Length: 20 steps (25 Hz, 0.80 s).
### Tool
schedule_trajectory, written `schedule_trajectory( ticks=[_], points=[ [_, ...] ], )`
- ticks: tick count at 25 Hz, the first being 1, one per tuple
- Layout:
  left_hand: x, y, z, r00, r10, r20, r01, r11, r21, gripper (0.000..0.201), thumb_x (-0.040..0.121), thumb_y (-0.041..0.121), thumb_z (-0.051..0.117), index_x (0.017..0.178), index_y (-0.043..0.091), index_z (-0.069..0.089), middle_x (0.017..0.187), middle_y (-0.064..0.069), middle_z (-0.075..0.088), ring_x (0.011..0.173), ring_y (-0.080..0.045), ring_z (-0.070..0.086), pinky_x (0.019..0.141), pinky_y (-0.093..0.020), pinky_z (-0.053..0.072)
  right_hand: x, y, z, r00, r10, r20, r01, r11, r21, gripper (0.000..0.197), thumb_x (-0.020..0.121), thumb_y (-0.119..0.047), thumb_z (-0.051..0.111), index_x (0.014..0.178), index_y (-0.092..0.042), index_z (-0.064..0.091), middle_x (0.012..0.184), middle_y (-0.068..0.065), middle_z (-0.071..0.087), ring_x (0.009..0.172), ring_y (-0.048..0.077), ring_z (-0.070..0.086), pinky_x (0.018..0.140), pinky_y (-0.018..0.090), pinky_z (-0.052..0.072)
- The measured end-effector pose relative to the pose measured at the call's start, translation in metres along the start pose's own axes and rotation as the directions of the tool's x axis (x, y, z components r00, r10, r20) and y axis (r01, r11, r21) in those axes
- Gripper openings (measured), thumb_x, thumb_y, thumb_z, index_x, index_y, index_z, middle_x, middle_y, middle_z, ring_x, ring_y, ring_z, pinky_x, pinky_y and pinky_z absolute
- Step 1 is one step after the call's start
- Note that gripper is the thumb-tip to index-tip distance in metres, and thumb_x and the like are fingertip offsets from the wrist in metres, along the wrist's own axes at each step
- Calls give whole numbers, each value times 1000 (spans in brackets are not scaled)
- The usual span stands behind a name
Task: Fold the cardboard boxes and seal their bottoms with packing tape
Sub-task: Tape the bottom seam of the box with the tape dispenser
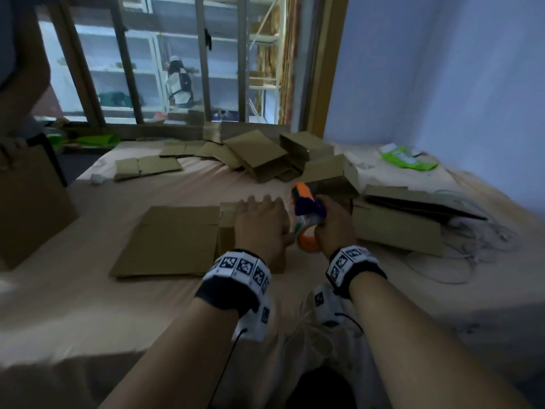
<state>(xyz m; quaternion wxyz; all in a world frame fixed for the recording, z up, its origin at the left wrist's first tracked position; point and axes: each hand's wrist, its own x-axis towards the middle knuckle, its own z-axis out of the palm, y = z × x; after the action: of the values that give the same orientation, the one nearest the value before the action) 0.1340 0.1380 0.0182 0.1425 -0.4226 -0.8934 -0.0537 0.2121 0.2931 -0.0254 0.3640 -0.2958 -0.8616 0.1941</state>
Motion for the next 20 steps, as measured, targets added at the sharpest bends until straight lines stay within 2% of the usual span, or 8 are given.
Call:
schedule_trajectory(
  ticks=[3, 5, 8, 10, 13, 16, 18, 20],
  points=[
    [1, 1, -1, 1000, -5, 15, 5, 1000, 4, 72, 79, 59, 63, 137, 22, 44, 138, -6, 49, 132, -36, 40, 107, -51, 30, -2, -4, -7, 997, -11, 81, 14, 999, -38, 64, 75, 3, 63, 134, -20, 52, 124, 7, 62, 113, 29, 56, 97, 43, 48],
    [2, -1, -2, 1000, 1, 17, -1, 1000, -5, 72, 80, 59, 63, 139, 23, 42, 141, -6, 47, 133, -36, 39, 108, -52, 29, 5, -2, -14, 992, -5, 127, 13, 998, -65, 62, 78, 2, 62, 134, -21, 50, 125, 7, 61, 115, 29, 56, 96, 42, 48],
    [-1, -6, -1, 1000, 20, -2, -20, 999, -25, 72, 81, 59, 60, 141, 24, 41, 143, -6, 47, 133, -35, 40, 108, -51, 29, 7, 12, -32, 950, 63, 304, 26, 959, -281, 51, 86, -6, 58, 134, -20, 50, 128, 11, 59, 113, 32, 57, 90, 37, 45],
    [-2, -6, 1, 1000, 30, 2, -30, 1000, -9, 76, 82, 60, 58, 145, 23, 37, 146, -6, 45, 134, -35, 39, 110, -51, 29, 2, 23, -44, 928, 97, 359, 20, 951, -308, 60, 84, -4, 60, 140, -19, 46, 133, 11, 56, 118, 32, 55, 93, 36, 43],
    [-1, -6, 4, 1000, 24, 0, -24, 1000, -14, 83, 80, 72, 50, 147, 23, 37, 143, -5, 49, 131, -34, 42, 108, -51, 32, -5, 27, -48, 956, 48, 291, 46, 950, -309, 63, 80, -2, 62, 139, -19, 47, 130, 12, 56, 115, 33, 55, 93, 38, 45],
    [-3, -5, 3, 999, 15, -33, -16, 999, -39, 84, 82, 81, 29, 140, 23, 46, 135, -5, 56, 125, -32, 48, 105, -51, 35, -6, 24, -48, 958, 31, 283, 74, 933, -353, 68, 79, -3, 65, 141, -18, 43, 129, 12, 53, 115, 33, 53, 93, 42, 48],
    [-2, -4, 1, 998, -1, -65, -4, 997, -79, 80, 86, 77, 21, 135, 21, 51, 131, -6, 59, 121, -32, 51, 103, -50, 37, -7, 23, -51, 963, 7, 269, 100, 918, -385, 68, 80, -5, 64, 143, -18, 40, 130, 13, 50, 115, 34, 51, 90, 42, 48],
    [-2, -2, 0, 997, -23, -73, 15, 994, -107, 73, 91, 69, 22, 136, 20, 51, 133, -7, 58, 123, -32, 50, 105, -48, 35, -8, 22, -53, 973, -26, 229, 126, 891, -436, 66, 84, -9, 63, 144, -17, 39, 130, 13, 50, 115, 34, 50, 88, 41, 46]
  ],
)
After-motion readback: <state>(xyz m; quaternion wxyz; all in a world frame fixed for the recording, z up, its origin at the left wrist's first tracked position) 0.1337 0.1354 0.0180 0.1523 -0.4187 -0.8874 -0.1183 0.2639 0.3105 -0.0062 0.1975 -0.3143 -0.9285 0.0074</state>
